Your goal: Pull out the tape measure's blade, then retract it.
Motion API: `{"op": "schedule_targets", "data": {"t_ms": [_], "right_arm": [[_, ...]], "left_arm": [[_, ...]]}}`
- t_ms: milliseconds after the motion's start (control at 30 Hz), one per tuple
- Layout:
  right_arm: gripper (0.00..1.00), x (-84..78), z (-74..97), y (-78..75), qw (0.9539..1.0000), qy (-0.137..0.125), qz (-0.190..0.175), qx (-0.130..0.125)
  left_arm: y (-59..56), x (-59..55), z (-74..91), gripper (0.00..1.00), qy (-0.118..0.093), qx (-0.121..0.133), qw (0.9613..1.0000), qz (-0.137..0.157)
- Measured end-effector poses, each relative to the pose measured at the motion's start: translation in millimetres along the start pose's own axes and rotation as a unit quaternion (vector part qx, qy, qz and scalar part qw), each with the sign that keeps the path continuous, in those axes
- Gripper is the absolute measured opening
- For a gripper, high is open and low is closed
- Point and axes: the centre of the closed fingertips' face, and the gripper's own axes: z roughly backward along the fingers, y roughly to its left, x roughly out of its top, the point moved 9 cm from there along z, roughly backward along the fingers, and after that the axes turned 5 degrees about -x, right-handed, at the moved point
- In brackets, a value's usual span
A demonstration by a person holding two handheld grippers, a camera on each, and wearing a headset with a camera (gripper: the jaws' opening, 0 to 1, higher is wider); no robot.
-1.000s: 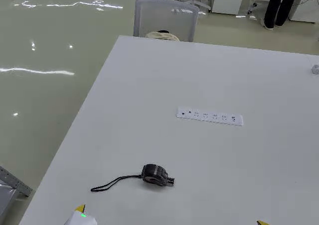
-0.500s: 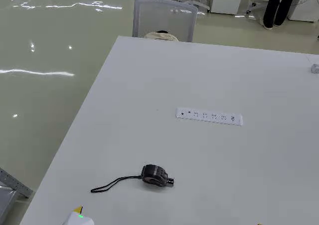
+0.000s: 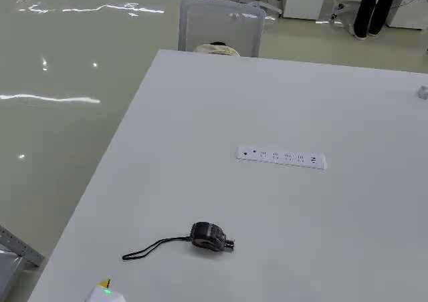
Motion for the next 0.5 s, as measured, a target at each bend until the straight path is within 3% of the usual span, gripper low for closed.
{"op": "schedule_targets", "data": {"t_ms": [500], "right_arm": [[0.99,-3.6,0.4,-0.8,1.0000,0.001,0.000,0.000]], "left_arm": [[0.1,-3.1,0.5,1.00,0.000,0.002,1.0000,0.005]]}}
